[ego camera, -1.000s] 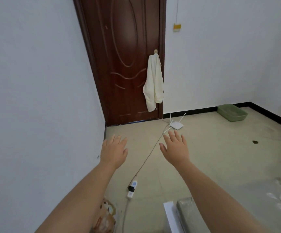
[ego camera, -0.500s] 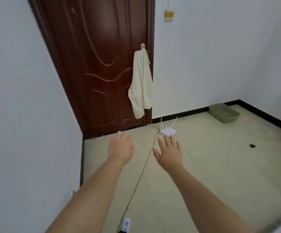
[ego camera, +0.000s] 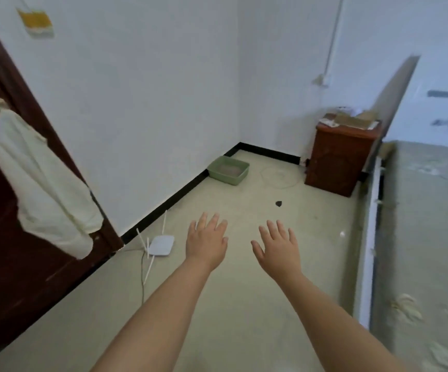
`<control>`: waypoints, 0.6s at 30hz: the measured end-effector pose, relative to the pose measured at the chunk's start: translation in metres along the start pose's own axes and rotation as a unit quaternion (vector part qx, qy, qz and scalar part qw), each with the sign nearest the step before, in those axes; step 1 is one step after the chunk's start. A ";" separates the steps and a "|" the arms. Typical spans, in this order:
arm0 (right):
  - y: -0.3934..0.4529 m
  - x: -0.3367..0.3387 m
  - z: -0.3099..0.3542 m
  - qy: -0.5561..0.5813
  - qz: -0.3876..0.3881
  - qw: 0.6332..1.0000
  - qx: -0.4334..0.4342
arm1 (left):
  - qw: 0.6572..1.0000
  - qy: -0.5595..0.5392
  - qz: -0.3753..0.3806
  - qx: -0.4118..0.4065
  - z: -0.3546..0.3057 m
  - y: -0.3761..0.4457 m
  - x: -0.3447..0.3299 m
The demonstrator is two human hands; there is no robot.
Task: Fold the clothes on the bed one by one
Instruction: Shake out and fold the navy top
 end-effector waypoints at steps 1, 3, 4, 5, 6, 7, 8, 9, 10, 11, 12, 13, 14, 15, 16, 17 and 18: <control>0.024 0.005 -0.025 -0.005 -0.005 1.000 -0.019 | 1.000 0.000 -0.004 -0.019 -0.017 0.035 0.003; 0.070 0.018 -0.076 -0.010 -0.027 0.998 -0.054 | 0.998 0.005 -0.011 -0.059 -0.056 0.103 0.009; 0.091 0.025 -0.100 -0.013 -0.041 0.997 -0.070 | 0.997 0.010 -0.016 -0.075 -0.074 0.134 0.010; 0.110 0.033 -0.128 -0.015 -0.054 0.995 -0.086 | 0.995 0.013 -0.018 -0.099 -0.098 0.166 0.010; 0.124 0.040 -0.152 -0.020 -0.059 0.993 -0.100 | 0.993 0.016 -0.021 -0.119 -0.118 0.191 0.011; 0.134 0.045 -0.172 -0.026 -0.059 0.992 -0.112 | 0.990 0.018 -0.022 -0.138 -0.135 0.211 0.011; 0.145 0.050 -0.200 -0.030 -0.059 0.989 -0.129 | 0.987 0.015 -0.022 -0.160 -0.158 0.236 0.011; 0.154 0.053 -0.223 -0.032 -0.060 0.987 -0.146 | 0.984 0.014 -0.023 -0.175 -0.175 0.256 0.010; 0.166 0.058 -0.251 -0.032 -0.066 0.983 -0.167 | 0.981 0.015 -0.025 -0.192 -0.196 0.282 0.008; 0.176 0.062 -0.276 -0.033 -0.075 0.979 -0.186 | 0.978 0.015 -0.026 -0.207 -0.215 0.307 0.006; 0.184 0.066 -0.300 -0.035 -0.082 0.975 -0.204 | 0.975 0.016 -0.029 -0.220 -0.232 0.329 0.004; 0.196 0.069 -0.329 -0.042 -0.086 0.970 -0.224 | 0.971 0.012 -0.032 -0.239 -0.256 0.357 0.002; 0.205 0.070 -0.356 -0.053 -0.086 0.964 -0.244 | 0.966 0.010 -0.036 -0.255 -0.276 0.382 -0.002; 0.215 0.072 -0.387 -0.064 -0.087 0.957 -0.270 | 0.960 0.009 -0.038 -0.276 -0.301 0.409 -0.006; 0.222 0.075 -0.416 -0.072 -0.086 0.948 -0.296 | 0.954 0.007 -0.040 -0.298 -0.325 0.432 -0.011; 0.227 0.077 -0.441 -0.078 -0.086 0.939 -0.322 | 0.947 0.008 -0.040 -0.319 -0.347 0.452 -0.013; 0.233 0.080 -0.469 -0.082 -0.090 0.927 -0.355 | 0.938 0.007 -0.037 -0.345 -0.376 0.476 -0.017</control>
Point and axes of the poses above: each hand's wrist, its own y-axis towards the middle knuckle, its own x-axis out of the back of the hand, z = x × y, the point moved 9 cm from there along y, towards the middle knuckle, and after that the axes turned 3 degrees about -z, right-handed, at the moved point
